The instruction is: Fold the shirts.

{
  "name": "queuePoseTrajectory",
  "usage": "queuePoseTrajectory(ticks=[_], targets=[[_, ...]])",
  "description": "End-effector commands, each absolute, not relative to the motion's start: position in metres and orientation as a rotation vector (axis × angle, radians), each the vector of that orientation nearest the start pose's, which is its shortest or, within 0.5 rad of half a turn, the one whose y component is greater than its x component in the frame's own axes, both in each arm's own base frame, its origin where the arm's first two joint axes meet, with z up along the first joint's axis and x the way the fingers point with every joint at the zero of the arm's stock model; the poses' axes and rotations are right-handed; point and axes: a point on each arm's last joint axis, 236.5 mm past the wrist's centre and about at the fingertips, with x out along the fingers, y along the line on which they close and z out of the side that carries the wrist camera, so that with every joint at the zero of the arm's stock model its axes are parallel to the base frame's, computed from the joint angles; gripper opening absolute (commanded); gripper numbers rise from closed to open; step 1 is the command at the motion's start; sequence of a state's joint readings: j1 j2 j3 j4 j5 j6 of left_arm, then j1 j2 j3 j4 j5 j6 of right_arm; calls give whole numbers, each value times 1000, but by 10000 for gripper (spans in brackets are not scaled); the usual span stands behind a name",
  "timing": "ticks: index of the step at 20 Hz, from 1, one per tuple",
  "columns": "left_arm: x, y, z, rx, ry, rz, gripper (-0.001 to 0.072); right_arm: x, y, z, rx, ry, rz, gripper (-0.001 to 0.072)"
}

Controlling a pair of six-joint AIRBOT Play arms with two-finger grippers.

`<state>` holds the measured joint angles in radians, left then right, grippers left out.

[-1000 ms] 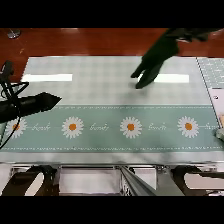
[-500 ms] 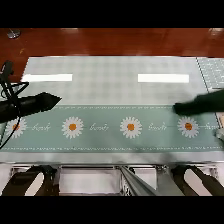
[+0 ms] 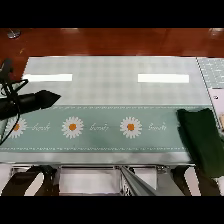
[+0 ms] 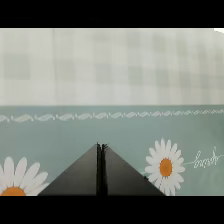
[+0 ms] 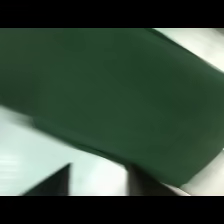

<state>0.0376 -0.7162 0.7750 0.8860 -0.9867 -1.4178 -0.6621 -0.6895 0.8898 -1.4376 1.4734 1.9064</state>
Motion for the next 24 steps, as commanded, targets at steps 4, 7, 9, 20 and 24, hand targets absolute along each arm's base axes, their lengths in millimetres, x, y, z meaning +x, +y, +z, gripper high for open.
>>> queuePoseTrajectory(ticks=[4, 7, 9, 20, 24], targets=[[385, -140, 222, -373, 687, -499, 23, 419, 59, 214, 606, 704, 239, 19], [401, -142, 149, -284, 888, -379, 23, 436, 104, 97, 203, 1009, 208, 19], [391, -128, 69, -271, 1077, -279, 23, 417, 109, 11, 47, 1229, 151, 20], [383, -122, 17, -219, 1194, -260, 26, 408, 103, -23, -16, 1316, 107, 20], [383, -122, 17, -220, 1194, -260, 26, 408, 103, -23, -16, 1316, 107, 20]])
